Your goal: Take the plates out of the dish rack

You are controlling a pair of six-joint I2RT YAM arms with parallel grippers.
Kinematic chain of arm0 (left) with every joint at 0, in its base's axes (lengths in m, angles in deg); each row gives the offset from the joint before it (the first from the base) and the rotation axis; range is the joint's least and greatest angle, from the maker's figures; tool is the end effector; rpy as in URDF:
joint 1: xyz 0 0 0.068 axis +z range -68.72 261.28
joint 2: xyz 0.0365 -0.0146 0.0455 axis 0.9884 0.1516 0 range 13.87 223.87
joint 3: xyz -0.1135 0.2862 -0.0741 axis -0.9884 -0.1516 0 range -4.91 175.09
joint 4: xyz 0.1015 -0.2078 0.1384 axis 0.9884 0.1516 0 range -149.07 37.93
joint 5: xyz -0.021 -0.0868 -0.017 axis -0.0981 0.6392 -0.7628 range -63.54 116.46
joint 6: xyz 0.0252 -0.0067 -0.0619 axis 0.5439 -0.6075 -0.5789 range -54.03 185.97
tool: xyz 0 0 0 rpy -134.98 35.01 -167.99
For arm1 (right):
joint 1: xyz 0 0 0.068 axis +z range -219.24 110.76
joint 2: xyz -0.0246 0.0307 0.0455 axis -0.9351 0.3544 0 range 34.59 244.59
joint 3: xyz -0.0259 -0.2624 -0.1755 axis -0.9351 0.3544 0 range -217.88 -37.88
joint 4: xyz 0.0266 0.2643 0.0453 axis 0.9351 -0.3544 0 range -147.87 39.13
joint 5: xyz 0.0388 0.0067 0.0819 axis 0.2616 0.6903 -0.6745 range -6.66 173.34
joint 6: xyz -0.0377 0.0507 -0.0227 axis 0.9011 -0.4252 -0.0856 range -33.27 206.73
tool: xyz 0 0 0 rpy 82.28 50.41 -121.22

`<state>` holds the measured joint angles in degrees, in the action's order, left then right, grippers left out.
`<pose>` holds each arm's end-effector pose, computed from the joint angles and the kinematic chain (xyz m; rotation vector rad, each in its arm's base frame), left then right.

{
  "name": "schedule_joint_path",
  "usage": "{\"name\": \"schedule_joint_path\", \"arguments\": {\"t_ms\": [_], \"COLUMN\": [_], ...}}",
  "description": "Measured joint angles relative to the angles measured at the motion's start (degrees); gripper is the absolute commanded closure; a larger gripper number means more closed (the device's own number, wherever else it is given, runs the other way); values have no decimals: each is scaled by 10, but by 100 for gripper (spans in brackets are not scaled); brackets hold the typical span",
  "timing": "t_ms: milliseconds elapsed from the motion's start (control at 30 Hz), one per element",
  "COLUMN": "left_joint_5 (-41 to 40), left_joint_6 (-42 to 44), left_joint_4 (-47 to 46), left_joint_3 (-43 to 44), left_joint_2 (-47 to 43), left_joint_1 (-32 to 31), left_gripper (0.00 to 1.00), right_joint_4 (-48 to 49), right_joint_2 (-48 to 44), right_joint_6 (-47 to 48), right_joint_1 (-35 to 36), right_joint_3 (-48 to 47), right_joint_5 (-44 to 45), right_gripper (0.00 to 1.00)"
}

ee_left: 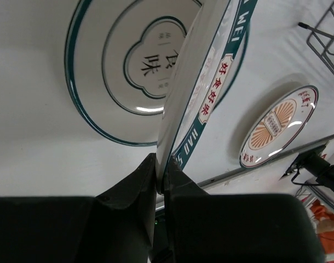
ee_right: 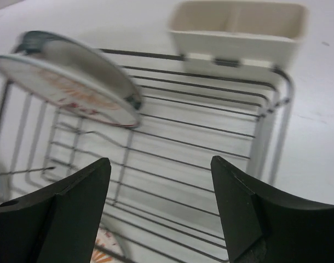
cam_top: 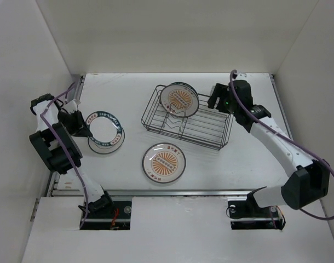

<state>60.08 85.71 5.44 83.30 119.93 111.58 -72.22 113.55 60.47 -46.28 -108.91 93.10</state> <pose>0.3439 0.1666 0.2723 -0.1942 2.6928 -0.6627 0.3081 0.1207 0.3794 0.1644 2.0859 0.3476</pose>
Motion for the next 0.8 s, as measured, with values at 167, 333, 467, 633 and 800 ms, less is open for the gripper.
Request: {"name": "schedule_joint_path", "arguments": {"t_ms": [167,333,467,633,800], "left_joint_5": [-12,-9,-17,-41,-43], "left_joint_6": [-17,-28,-32,-34,-29], "left_joint_4": [-13,-15,-21,-30,-27], "left_joint_3": [-1,-5,-6,-13,-14], "left_joint_2": [50,56,56,56,57], "left_joint_1": [11,13,13,13,13], "left_gripper": [98,97,82,74,65], "right_joint_4": [-25,-43,-50,-50,-46], "right_joint_2": [0,33,49,78,127], "right_joint_6": [-19,-34,-42,-47,-46], "right_joint_1": [-65,-71,-73,-85,-97], "right_joint_3": [57,77,87,89,89], "right_joint_5": [29,65,90,100,96], "right_gripper": [20,20,24,37,60]}}
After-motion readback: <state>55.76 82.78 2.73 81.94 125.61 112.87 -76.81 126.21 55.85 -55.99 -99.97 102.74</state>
